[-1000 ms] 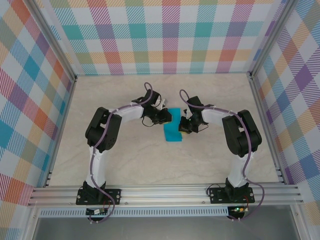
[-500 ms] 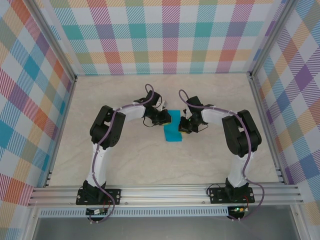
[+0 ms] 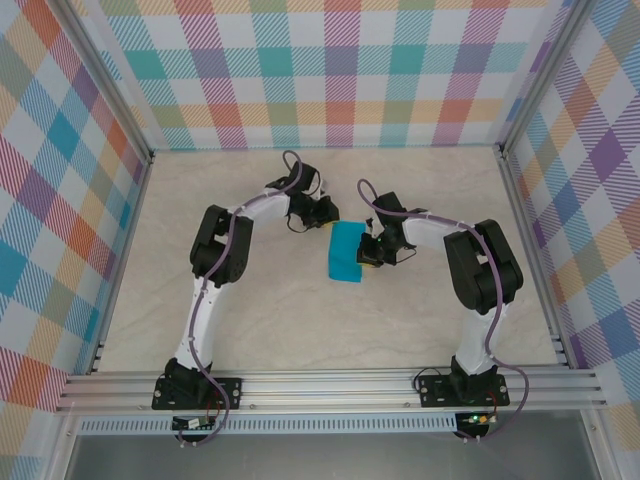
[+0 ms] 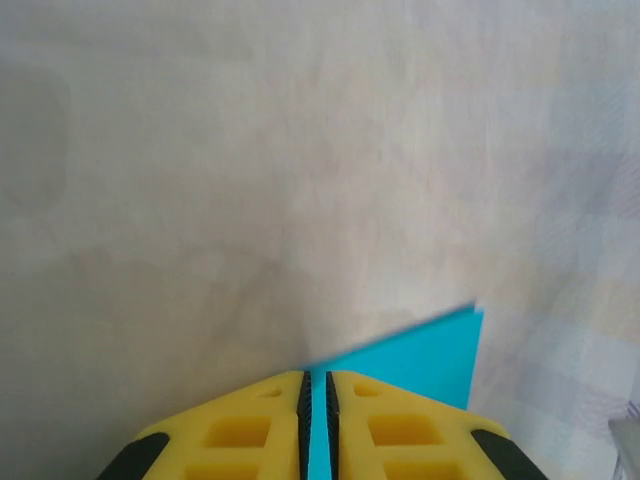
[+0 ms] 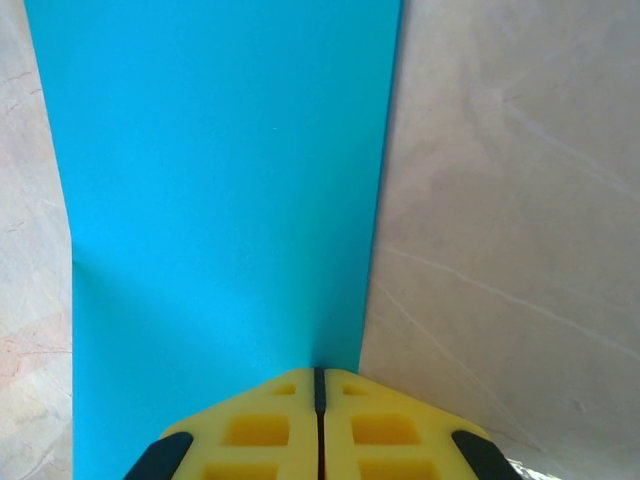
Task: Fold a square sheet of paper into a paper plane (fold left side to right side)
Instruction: First fold the square sheet of paper in half at the center of the table, then hold the square sheet of paper at the center of the table.
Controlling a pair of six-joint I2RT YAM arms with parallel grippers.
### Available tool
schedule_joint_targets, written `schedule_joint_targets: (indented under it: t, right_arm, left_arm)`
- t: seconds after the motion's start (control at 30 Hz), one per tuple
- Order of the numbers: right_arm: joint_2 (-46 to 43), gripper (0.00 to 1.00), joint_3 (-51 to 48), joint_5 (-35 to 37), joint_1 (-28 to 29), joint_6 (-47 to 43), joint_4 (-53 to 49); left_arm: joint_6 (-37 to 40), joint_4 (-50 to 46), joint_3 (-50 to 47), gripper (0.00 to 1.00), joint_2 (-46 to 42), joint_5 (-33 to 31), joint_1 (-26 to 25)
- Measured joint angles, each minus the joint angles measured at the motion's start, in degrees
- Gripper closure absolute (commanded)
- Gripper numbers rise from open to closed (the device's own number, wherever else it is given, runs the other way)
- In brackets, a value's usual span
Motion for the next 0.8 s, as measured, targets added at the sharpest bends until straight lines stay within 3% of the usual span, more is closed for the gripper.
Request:
schedule_joint_targets:
  t: [0.23, 0.4, 0.6, 0.8]
  right_arm:
    - [0.0, 0.93, 0.0, 0.2, 0.0, 0.0, 0.0]
    - [0.0, 0.93, 0.2, 0.3, 0.1, 0.0, -0.3]
    - [0.0, 0.92, 0.2, 0.4, 0.1, 0.0, -0.4]
    - [0.0, 0.92, 0.2, 0.4, 0.2, 0.0, -0.4]
  left_arm:
    - [-1.5, -1.9, 7.3, 0.84, 4.1, -0.4, 0.7]
    - [-0.9, -1.8, 6.4, 0.82, 3.3, -1.6, 0.9]
    - [0.3, -1.1, -7.2, 0.82, -8.2, -2.8, 2.7]
    - [0.0, 5.9, -23.8, 0.82, -23.2, -2.2, 1.5]
